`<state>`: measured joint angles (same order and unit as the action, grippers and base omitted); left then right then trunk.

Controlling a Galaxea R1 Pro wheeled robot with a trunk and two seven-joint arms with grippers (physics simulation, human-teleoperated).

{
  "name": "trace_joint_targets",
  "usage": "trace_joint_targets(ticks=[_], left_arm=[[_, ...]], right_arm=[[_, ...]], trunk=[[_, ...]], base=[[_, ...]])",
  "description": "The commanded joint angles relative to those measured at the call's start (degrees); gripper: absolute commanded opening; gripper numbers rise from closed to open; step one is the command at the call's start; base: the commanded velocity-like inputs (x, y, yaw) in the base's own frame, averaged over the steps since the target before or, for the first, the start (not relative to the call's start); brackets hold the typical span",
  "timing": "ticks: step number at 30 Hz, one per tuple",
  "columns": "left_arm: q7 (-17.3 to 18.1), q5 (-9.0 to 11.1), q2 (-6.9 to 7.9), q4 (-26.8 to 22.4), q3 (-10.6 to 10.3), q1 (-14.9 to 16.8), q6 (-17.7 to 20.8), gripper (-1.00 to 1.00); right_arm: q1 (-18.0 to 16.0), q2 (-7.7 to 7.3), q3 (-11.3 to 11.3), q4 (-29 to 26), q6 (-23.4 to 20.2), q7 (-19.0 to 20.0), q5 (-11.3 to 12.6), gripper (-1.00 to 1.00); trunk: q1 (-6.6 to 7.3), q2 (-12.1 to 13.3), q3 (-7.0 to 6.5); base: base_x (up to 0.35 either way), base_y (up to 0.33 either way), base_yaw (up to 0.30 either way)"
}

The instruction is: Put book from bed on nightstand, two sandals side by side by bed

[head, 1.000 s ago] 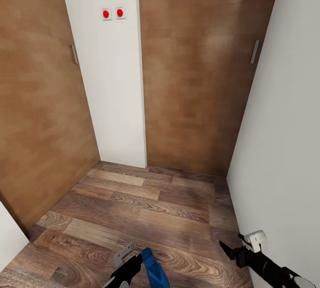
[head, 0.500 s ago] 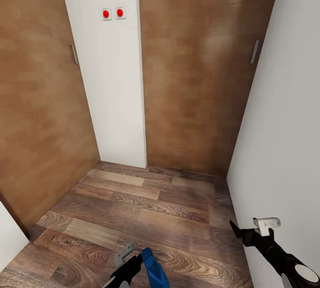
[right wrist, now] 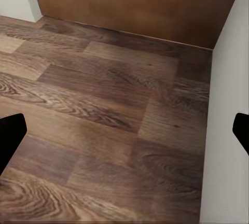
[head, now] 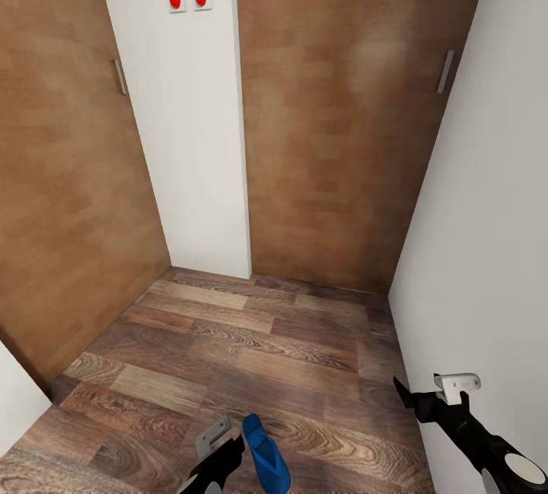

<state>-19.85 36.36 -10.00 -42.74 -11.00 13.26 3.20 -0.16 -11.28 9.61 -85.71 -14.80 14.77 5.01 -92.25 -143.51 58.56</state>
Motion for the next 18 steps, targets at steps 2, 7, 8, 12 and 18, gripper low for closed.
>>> trace_joint_targets(ticks=[2,7,8,12,18], left_arm=[[-0.4,0.2,0.0,-0.1,-0.1,0.0,0.2,1.0],[-0.7,0.2,0.0,-0.2,-0.2,0.0,0.3,1.0],[-0.7,0.2,0.0,-0.2,-0.3,0.0,0.3,1.0],[-1.1,0.2,0.0,-0.5,-0.8,0.0,0.5,1.0],[-2.8,0.2,0.0,-2.9,-1.0,0.6,2.4,1.0]], right_arm=[[0.0,0.02,0.1,0.0,-0.4,0.2,0.5,1.0],[0.0,0.03,0.1,0.1,-0.4,0.2,0.5,1.0],[0.0,0.03,0.0,0.1,-0.4,0.2,0.5,1.0],[0.0,0.03,0.0,0.1,-0.4,0.2,0.4,1.0],[0.0,0.1,0.0,0.1,-0.4,0.2,0.4,1.0]], trunk=[[-0.04,-0.1,0.5],[-0.09,-0.1,0.95],[-0.09,-0.1,0.95],[-0.09,-0.1,0.95],[-0.09,-0.1,0.95]], base=[[0.0,0.0,0.0],[0.0,0.0,0.0],[0.0,0.0,0.0],[0.0,0.0,0.0],[0.0,0.0,0.0]])
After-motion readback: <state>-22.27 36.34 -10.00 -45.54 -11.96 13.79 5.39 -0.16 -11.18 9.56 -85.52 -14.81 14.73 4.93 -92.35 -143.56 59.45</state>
